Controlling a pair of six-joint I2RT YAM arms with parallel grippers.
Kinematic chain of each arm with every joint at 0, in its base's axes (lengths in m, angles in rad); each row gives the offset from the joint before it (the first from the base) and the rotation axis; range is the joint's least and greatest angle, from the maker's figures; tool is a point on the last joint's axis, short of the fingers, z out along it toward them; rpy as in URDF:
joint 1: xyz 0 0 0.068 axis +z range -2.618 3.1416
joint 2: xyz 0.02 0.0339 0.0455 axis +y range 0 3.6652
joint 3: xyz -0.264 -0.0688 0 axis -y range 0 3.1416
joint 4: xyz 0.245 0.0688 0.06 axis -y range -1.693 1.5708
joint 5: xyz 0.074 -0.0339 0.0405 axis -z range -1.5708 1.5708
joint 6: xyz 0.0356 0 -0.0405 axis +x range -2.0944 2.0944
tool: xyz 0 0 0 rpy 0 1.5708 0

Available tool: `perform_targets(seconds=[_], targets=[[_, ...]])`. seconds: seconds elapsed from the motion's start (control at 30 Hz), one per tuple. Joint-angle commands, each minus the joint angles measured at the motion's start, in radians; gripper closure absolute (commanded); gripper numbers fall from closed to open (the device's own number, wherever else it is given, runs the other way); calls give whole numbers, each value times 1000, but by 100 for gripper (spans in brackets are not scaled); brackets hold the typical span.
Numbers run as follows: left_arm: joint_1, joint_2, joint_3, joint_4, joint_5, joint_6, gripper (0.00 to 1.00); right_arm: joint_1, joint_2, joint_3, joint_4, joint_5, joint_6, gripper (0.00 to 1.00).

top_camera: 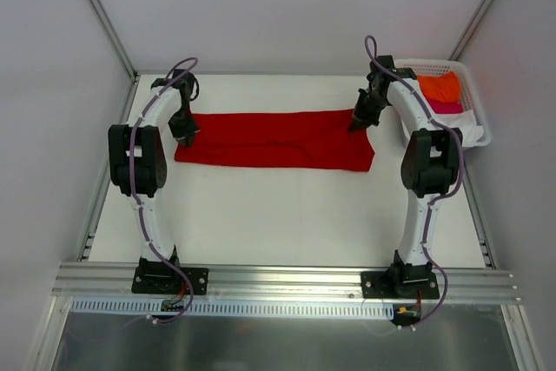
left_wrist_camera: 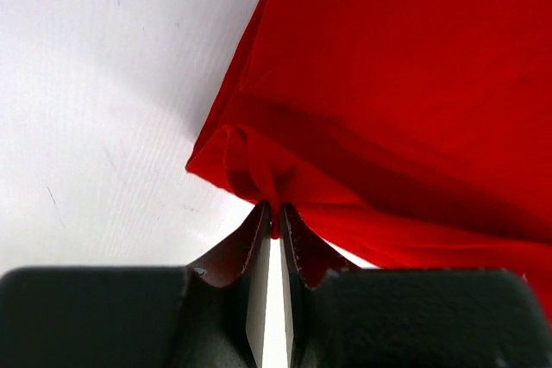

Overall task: Fold and stack the t-shirts
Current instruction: Fold the other side of the tshirt into a rectangle

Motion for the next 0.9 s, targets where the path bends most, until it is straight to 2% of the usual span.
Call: perform_targets(seconds=[0.0,0.17,0.63,0.87], targets=[[6,31,82,-61,-19,10,91,-33,32,69,-60,-21,-7,100],[19,108,179,-86,-19,8,91,-55,92,114,-60,-29,-6,99],[67,271,392,-130,4,22,91,-82,299,413,-80,-84,56,99],[67,300,464,-152,33,13,91,-91,301,413,-82,-70,63,100]])
